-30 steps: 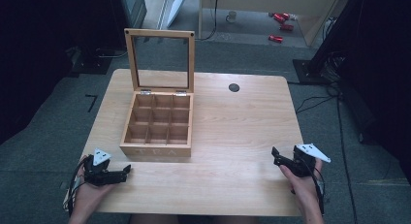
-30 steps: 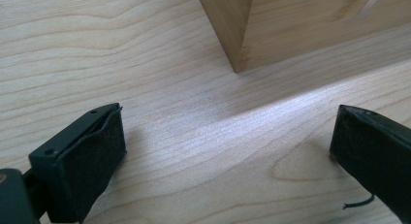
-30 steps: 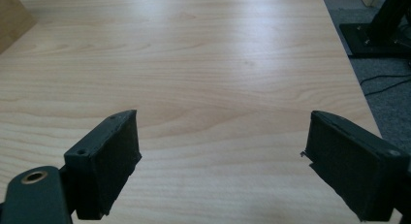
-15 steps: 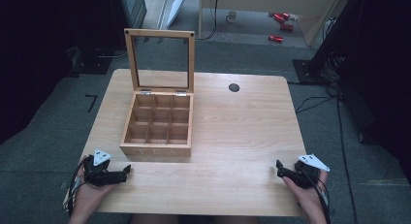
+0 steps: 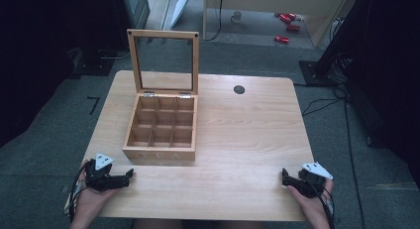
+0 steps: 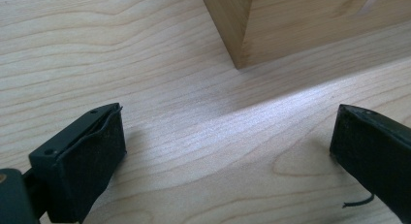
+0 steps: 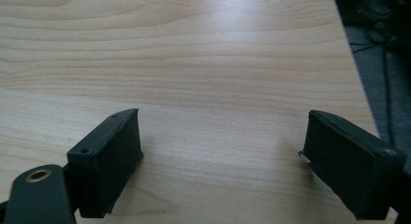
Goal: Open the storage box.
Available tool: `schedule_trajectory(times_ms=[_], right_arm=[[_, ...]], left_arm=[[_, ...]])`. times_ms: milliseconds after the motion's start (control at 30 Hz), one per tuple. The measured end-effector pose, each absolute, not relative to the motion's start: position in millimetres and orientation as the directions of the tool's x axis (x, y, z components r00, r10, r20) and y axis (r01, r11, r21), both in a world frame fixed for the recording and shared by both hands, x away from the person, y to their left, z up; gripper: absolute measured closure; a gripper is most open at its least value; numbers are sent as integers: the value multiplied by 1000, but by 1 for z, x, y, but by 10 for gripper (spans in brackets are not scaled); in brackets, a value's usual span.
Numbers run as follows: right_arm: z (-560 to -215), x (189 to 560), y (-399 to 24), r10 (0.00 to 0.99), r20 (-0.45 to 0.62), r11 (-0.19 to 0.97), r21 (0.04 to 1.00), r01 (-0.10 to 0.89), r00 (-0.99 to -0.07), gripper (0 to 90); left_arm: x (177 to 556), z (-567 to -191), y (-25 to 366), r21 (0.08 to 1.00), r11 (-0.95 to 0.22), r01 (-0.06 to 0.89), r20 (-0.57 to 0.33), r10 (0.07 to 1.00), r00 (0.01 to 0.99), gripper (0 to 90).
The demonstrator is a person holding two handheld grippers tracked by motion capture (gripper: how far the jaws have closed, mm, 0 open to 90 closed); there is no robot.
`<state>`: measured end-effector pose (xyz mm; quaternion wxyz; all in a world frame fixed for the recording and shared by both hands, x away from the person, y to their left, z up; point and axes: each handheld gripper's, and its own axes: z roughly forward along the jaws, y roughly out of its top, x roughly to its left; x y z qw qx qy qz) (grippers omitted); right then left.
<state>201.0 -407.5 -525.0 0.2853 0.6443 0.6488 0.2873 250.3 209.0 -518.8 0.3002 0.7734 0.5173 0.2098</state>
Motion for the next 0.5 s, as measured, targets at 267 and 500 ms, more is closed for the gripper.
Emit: schedule_trajectory(times_ms=[267, 500], right_arm=[[-525, 202, -409, 999, 28, -5, 734, 679, -23, 137], [-525, 202, -409, 999, 29, -5, 734, 679, -24, 137]], left_arm=[[250, -519, 209, 682, -284, 674, 14, 926, 376, 0], [250, -519, 209, 682, -284, 674, 13, 926, 376, 0]])
